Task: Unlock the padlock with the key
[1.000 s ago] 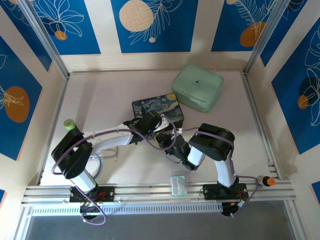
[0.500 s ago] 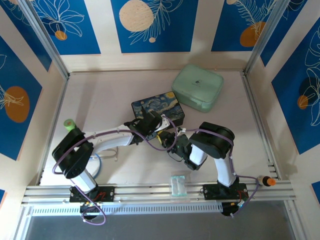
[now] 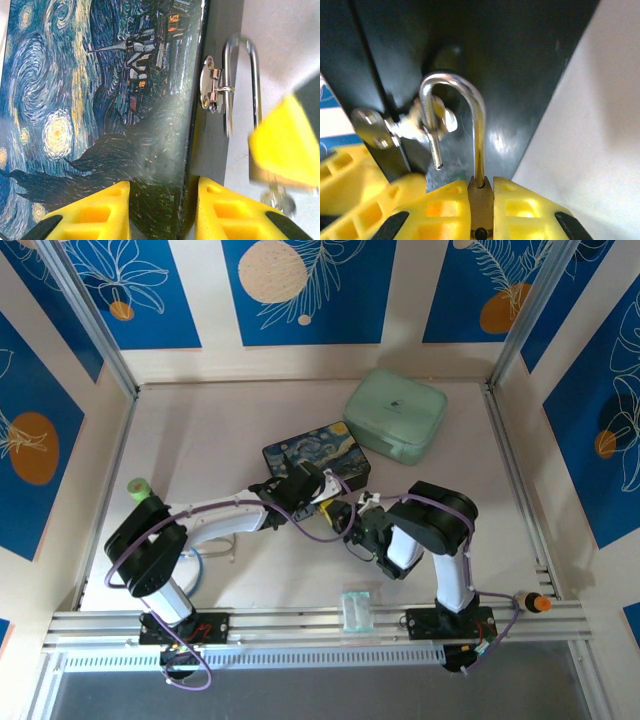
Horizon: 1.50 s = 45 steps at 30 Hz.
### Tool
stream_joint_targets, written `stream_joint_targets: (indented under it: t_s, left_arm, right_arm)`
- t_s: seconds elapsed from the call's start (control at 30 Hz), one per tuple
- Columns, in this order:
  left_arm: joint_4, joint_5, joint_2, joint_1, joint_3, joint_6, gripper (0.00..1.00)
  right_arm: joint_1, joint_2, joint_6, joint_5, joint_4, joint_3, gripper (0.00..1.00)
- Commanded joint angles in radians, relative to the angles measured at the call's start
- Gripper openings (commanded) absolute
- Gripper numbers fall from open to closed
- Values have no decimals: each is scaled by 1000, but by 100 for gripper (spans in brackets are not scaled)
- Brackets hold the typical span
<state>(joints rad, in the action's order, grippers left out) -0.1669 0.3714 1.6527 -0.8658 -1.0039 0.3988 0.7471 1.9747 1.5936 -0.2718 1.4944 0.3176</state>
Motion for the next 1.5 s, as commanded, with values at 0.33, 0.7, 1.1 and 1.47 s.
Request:
stream_joint_targets:
  t_s: [0.33, 0.7, 1.1, 1.47]
  left_arm:
    - [-266, 6, 55, 13, 67, -24, 30]
    - [-238, 138, 16, 11, 10, -128, 54]
    - [-173, 306, -45, 7, 5, -338, 84]
    - [-133, 294, -147, 10, 27, -449, 91]
  right_arm:
    - [-79, -64, -9, -59, -107, -41, 9]
    - [-146, -315, -247, 270, -864, -22, 10]
    - [-386, -450, -762, 542, -1674, 206, 17]
    - [-431, -365, -985, 518, -2022, 399, 29]
